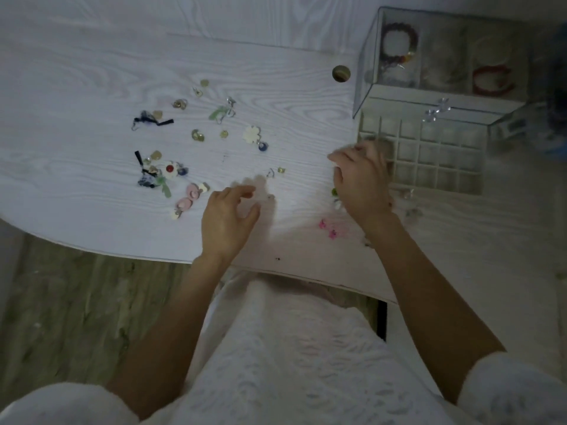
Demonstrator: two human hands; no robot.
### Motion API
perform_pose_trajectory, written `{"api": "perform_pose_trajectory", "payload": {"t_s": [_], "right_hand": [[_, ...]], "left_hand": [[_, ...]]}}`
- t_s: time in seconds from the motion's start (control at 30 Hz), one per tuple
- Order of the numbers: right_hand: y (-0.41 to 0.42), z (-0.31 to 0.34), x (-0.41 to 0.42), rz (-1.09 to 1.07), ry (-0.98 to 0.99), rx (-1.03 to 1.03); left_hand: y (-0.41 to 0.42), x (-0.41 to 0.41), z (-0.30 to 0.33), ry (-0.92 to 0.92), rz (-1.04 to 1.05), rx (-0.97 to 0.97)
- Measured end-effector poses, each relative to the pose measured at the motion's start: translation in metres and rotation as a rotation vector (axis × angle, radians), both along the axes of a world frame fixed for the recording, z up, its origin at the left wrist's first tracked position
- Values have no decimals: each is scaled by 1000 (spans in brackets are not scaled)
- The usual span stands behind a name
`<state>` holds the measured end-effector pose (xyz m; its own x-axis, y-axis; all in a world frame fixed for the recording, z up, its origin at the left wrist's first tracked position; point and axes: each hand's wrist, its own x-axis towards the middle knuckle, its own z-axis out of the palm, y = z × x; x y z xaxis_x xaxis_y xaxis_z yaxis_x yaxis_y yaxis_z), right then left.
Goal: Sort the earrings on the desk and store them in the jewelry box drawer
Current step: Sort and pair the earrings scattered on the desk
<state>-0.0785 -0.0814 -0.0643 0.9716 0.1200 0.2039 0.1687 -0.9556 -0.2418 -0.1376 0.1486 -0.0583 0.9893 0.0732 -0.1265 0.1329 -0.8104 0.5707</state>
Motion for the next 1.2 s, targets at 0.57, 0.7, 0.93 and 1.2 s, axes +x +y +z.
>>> {"api": "perform_pose_trajectory", "payload": {"t_s": [0.57,0.7,0.93,1.2], "right_hand": [[63,-16,25,30,260,3],[85,-9,27,30,312,198],[119,-10,58,222,193,151],[142,-20,62,342,243,27]], "left_hand": [[13,19,-15,119,-92,-123],[26,21,-18,3,-70,-119],[79,20,-12,-185,3,24],[137,61,-9,8,17,268]]}}
